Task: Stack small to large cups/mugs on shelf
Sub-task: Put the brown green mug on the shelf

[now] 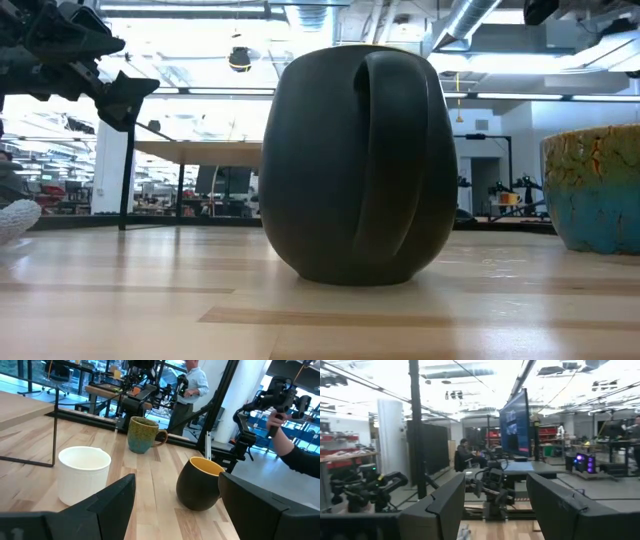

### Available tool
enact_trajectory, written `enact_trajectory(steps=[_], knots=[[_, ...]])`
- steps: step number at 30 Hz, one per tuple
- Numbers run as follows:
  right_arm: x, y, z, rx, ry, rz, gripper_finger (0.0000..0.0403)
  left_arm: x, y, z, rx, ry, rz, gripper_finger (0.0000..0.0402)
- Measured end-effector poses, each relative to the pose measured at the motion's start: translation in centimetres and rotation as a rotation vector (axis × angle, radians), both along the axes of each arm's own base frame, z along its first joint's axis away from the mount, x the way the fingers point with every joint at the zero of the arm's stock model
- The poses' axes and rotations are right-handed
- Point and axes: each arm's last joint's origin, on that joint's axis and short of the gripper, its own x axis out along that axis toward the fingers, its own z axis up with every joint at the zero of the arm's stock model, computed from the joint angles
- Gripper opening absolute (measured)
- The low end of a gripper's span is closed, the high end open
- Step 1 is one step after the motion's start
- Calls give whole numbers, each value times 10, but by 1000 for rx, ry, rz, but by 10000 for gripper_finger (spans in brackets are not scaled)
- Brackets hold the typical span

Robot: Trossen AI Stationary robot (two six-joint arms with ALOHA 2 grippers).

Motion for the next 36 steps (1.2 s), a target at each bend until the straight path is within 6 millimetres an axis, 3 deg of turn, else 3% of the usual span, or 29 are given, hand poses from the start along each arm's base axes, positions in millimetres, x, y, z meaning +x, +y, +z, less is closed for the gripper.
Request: enact_trajectory(steps=[8, 15, 24, 36], knots=[[26, -2, -3, 34, 80, 16, 235, 0, 0, 0, -7, 1, 0, 277], [44, 0, 30, -66, 156, 39, 235, 0, 0, 0, -8, 0, 1, 277], [58, 0, 61, -19, 504, -117, 235, 0, 0, 0, -9, 0, 0, 277], [69, 9, 70, 130, 725, -76, 235, 0, 0, 0, -10, 0, 1, 277]])
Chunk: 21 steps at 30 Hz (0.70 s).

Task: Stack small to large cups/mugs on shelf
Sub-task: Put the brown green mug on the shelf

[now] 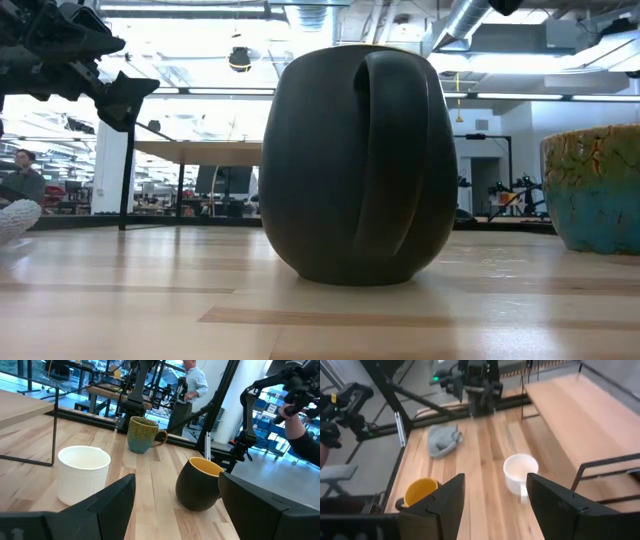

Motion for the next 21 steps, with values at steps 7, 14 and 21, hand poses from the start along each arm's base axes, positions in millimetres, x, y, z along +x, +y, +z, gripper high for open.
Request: enact_trajectory(steps=[7, 14, 21], knots=[[-3, 1, -5, 48, 64, -18, 235, 0, 3, 0, 0, 3, 99, 277], [-3, 1, -6, 50, 71, -20, 235, 0, 7, -1, 0, 9, 252, 277], [-7, 1, -13, 115, 162, -59, 235, 0, 11, -1, 6, 5, 382, 277]])
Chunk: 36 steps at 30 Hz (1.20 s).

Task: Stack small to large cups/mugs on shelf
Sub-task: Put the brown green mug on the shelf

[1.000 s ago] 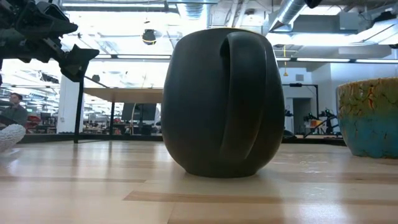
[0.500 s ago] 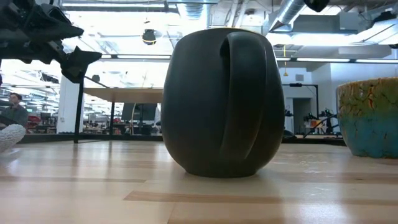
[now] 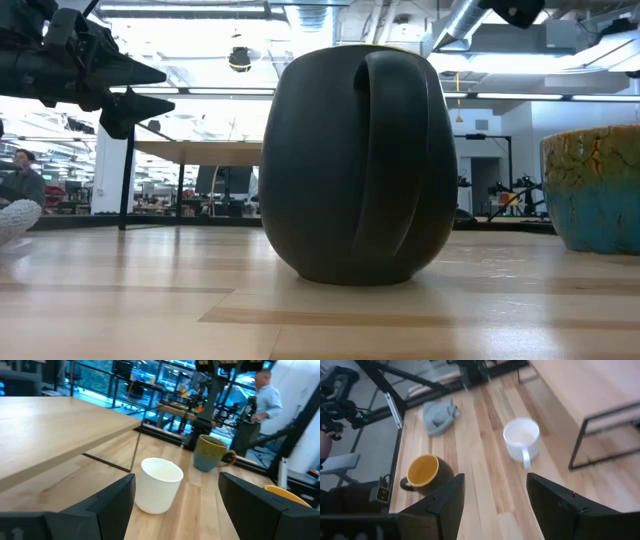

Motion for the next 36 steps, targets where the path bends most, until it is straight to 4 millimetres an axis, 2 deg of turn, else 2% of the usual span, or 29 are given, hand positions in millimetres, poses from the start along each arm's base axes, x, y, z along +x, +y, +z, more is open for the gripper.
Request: enact_trajectory(steps=[6, 18, 25, 36], knots=[[-2, 0, -9, 90, 117, -68, 235, 0, 0, 0, 1, 0, 5, 277], [9, -1, -16, 90, 178, -73, 235, 0, 1, 0, 1, 3, 19, 277], [15, -1, -23, 86, 242, -71, 235, -1, 2, 1, 9, -4, 89, 277], [9, 0, -39, 141, 475, -135, 235, -1, 2, 2, -7, -16, 88, 277]])
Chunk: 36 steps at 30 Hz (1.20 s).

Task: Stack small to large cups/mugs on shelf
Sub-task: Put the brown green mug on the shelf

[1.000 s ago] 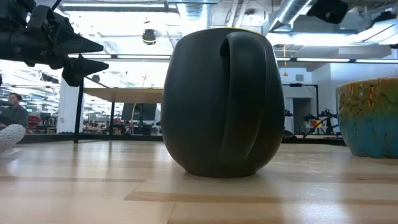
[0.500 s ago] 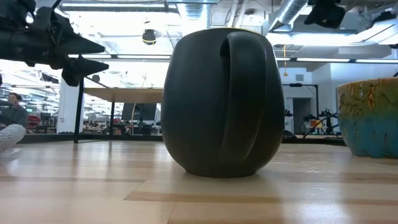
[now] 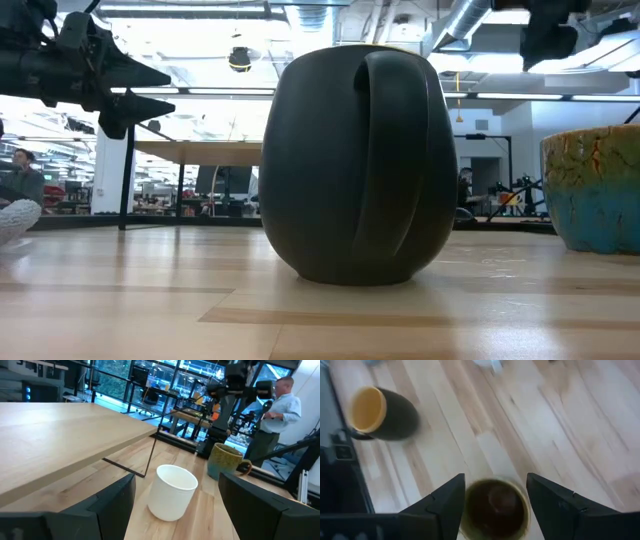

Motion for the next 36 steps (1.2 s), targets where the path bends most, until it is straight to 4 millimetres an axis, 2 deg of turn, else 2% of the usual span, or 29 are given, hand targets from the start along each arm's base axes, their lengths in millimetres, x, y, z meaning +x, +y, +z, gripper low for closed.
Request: enact_trajectory(steps=[14, 20, 36], knots=[[4, 0, -14, 22, 191, -34, 235, 0, 0, -1, -8, 5, -9, 277], [8, 1, -17, 20, 215, -28, 235, 0, 0, -1, -10, 15, -10, 277], [6, -2, -25, -51, 384, -113, 235, 0, 0, -1, -12, 18, -10, 277]])
